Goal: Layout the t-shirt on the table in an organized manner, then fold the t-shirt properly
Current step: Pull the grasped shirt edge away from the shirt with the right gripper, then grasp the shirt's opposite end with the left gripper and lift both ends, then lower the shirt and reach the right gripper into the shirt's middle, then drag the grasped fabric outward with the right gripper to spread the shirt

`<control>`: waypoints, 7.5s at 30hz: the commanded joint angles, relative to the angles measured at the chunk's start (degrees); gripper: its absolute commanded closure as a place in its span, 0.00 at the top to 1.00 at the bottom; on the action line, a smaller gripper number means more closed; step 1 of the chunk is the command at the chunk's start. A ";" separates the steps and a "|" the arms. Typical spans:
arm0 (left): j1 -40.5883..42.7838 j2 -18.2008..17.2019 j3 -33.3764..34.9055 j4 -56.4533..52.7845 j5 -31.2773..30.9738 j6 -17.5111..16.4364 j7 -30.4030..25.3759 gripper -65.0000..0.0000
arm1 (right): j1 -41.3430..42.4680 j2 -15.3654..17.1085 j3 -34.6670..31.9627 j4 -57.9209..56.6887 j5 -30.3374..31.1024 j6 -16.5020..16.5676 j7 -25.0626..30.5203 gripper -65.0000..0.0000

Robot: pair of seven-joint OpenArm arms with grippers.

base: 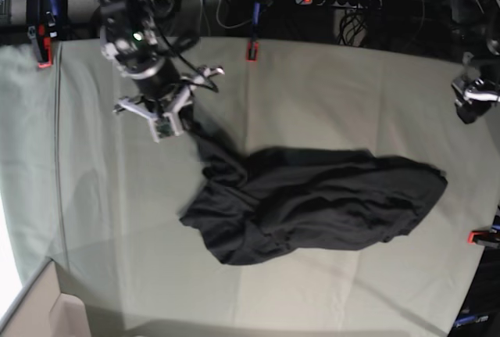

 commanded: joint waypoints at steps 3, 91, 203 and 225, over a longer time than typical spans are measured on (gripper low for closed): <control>-2.22 -0.99 -0.23 0.78 -0.10 -0.10 -1.10 0.56 | -5.61 4.32 2.52 7.15 0.12 -0.05 1.15 0.00; 3.58 -1.87 4.60 -12.50 -0.71 -0.10 -22.02 0.00 | -4.03 1.94 49.29 -2.00 -0.14 12.26 0.88 0.00; 4.02 8.77 -11.75 0.60 -0.63 -0.19 -4.44 0.45 | 42.21 -1.31 4.28 -16.50 -0.23 18.59 0.71 0.00; 4.55 8.86 -12.02 0.51 -0.63 -0.19 -4.44 0.46 | 72.10 -11.77 -8.73 -59.84 -0.23 18.68 11.52 0.32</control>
